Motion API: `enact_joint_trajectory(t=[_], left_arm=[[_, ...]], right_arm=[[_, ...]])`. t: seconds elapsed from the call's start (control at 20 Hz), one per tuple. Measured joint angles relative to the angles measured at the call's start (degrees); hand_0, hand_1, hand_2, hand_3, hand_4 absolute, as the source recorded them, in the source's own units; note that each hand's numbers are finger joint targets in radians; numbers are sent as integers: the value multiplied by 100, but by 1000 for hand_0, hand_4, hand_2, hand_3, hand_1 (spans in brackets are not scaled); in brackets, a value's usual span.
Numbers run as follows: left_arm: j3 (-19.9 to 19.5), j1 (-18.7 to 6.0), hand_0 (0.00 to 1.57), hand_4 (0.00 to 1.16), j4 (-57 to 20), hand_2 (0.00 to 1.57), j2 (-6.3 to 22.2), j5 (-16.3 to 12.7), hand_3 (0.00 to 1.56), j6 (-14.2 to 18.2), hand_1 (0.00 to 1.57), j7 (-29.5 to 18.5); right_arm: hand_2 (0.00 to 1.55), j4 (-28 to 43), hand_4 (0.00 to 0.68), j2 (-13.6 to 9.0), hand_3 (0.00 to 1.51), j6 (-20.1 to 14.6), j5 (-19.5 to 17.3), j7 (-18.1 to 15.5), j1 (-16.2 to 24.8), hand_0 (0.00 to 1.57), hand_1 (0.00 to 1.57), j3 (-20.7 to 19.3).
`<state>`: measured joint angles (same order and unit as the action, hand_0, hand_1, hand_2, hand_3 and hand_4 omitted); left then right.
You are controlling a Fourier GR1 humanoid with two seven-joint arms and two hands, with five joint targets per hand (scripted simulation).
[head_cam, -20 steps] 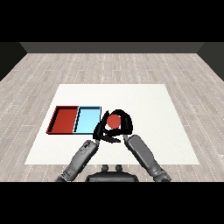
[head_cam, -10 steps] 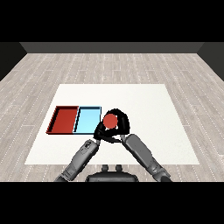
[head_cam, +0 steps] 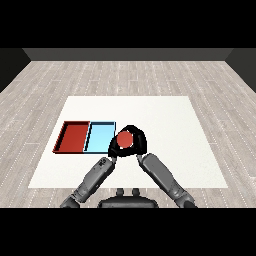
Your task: Pick the red can and put it in the red box
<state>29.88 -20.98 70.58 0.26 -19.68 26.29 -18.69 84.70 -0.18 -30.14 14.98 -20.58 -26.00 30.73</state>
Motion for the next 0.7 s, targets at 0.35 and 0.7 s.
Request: enact_joint_trajectory(t=[0.35, 0.7], left_arm=[[158, -10, 1571, 1138, -72, 1558, 65, -177, 1479, 462, 1571, -133], [34, -63, 1571, 1147, -169, 1571, 28, -215, 1513, 609, 1571, -577]], right_arm=[[1440, 107, 642, -34, 1392, -191, -4, 31, 15, 1490, 1490, 185], [0, 66, 0, -19, 0, -93, 140, 193, -98, 0, 0, 108]])
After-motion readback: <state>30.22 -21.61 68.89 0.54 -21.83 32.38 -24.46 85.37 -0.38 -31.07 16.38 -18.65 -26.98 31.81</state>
